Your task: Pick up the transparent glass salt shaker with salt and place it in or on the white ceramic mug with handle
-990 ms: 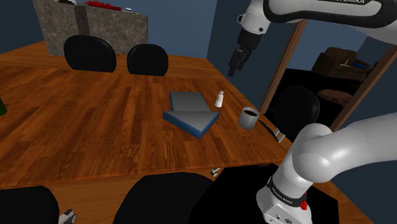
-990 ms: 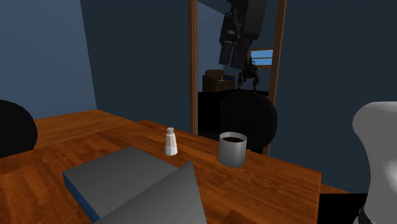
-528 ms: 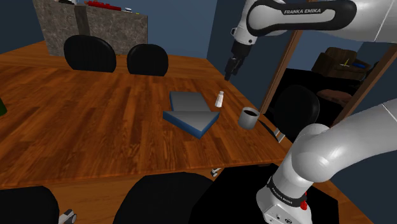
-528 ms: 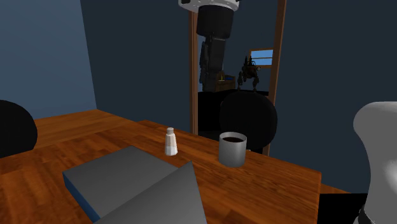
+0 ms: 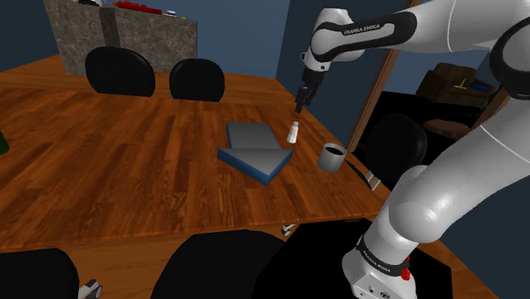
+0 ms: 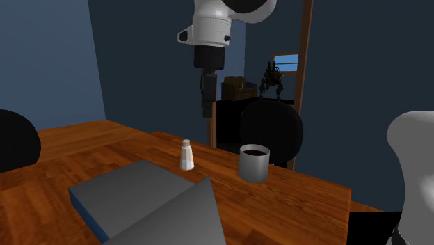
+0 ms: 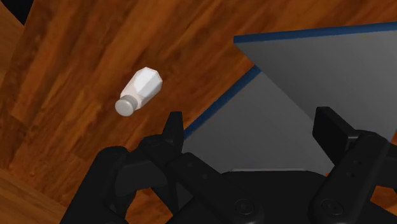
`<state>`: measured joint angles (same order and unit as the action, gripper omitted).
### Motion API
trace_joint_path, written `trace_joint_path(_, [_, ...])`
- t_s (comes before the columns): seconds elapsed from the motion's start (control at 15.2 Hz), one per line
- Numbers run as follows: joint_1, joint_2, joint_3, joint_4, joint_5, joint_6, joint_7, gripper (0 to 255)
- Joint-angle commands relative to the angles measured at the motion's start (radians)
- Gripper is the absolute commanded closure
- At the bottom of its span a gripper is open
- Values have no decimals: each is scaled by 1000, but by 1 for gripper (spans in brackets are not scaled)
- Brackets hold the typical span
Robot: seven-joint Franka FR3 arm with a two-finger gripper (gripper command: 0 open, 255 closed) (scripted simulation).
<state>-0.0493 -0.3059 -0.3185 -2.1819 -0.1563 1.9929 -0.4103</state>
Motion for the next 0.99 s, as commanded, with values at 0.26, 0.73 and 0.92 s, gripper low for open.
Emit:
trace_joint_path(0.26, [-16,221,-79,115,59,80,-127,0])
trace_joint_path(0.73, [-74,500,-122,311,178,118,-282,0])
trace_joint_path(0.92, [-116,622,-120,415,228,115,-338,0])
